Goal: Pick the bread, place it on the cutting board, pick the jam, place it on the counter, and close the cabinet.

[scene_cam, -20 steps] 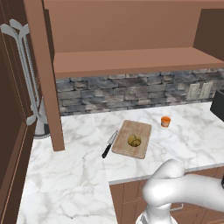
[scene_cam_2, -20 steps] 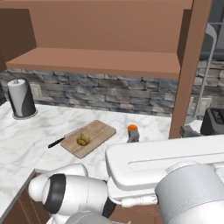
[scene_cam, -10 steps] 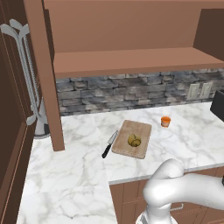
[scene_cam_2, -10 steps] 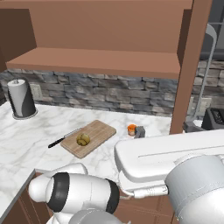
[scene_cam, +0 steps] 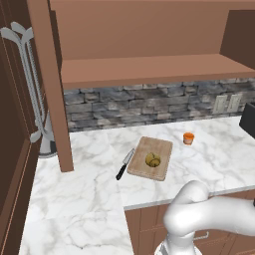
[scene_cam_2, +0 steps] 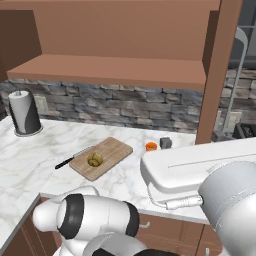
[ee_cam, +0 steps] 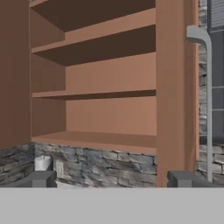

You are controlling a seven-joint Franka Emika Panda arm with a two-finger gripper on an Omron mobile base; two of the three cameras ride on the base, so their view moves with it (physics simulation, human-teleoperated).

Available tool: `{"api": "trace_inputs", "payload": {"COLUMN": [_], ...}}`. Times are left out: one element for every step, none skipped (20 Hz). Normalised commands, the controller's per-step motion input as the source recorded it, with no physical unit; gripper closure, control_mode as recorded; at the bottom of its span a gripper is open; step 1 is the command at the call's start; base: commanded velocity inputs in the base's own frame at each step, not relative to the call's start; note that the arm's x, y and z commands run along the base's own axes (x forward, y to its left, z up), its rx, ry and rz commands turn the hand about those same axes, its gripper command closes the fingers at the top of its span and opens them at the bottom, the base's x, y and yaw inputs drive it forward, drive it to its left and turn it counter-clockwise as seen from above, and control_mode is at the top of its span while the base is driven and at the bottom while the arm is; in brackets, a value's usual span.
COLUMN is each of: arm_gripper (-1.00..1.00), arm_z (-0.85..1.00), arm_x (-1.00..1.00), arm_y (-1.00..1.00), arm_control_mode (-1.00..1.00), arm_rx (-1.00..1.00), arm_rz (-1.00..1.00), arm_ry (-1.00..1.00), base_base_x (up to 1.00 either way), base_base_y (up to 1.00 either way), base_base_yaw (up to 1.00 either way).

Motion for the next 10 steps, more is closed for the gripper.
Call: {"api": "trace_inputs", "payload": {"arm_gripper": [-1.00,-1.00,-1.00,-1.00,-1.00,-1.00,-1.00,-1.00,-1.00,-1.00], "arm_z": [-0.05,-0.06,-0.09,-0.08,-0.09,-0.09,-0.11,-0.10,-0.11,-0.11], "arm_x": [0.26,0.24,0.24,0.21,0.21,0.17,0.15,0.14,0.14,0.15], "arm_y": [0.00,-0.04,-0.06,-0.09,-0.09,-0.11,-0.14,-0.14,-0.14,-0.12], "arm_control_mode": [-1.00,-1.00,-1.00,-1.00,-1.00,-1.00,-1.00,-1.00,-1.00,-1.00], "arm_rx": [0.00,0.00,0.00,0.00,0.00,0.00,0.00,0.00,0.00,0.00], "arm_rz": [0.01,0.01,0.01,0.01,0.01,0.02,0.03,0.03,0.03,0.03], "arm_ry": [0.00,0.00,0.00,0.00,0.00,0.00,0.00,0.00,0.00,0.00], "base_base_x": [0.00,0.00,0.00,0.00,0.00,0.00,0.00,0.00,0.00,0.00], "base_base_y": [0.00,0.00,0.00,0.00,0.00,0.00,0.00,0.00,0.00,0.00], "base_base_yaw": [0.00,0.00,0.00,0.00,0.00,0.00,0.00,0.00,0.00,0.00]}}
